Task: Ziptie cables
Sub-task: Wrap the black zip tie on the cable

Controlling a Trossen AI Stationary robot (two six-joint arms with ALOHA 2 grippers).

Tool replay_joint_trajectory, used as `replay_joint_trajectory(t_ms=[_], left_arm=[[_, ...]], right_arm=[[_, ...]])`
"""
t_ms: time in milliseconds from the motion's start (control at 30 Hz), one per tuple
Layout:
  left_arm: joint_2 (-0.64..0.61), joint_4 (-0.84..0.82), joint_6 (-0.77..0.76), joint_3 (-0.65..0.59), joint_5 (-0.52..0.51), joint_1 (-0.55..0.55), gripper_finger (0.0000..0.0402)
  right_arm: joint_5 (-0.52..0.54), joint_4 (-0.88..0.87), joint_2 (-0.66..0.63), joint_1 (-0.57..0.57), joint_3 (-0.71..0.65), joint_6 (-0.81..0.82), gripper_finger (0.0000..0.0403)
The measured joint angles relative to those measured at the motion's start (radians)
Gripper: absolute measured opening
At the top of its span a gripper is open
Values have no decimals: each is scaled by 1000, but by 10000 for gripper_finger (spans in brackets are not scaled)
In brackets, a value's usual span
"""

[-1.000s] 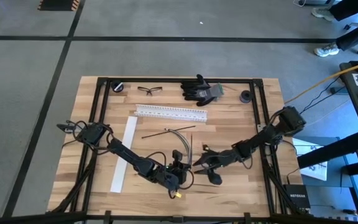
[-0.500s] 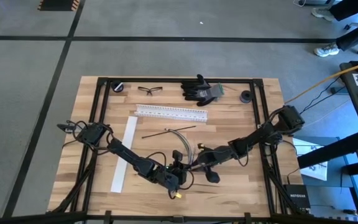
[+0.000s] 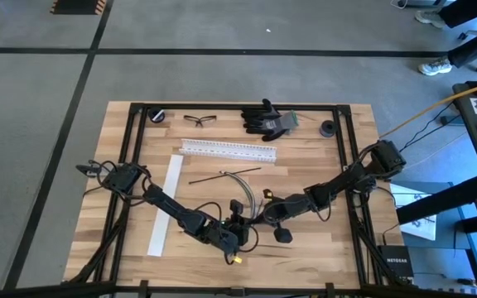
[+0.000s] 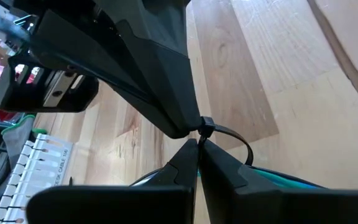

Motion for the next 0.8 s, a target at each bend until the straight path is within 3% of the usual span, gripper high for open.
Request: replay_joint_trajectory(t_ms=[800], left_arm=[[0, 6, -77, 1, -2, -12, 0]], right_arm=[[33, 22, 0, 0, -1, -97, 0]])
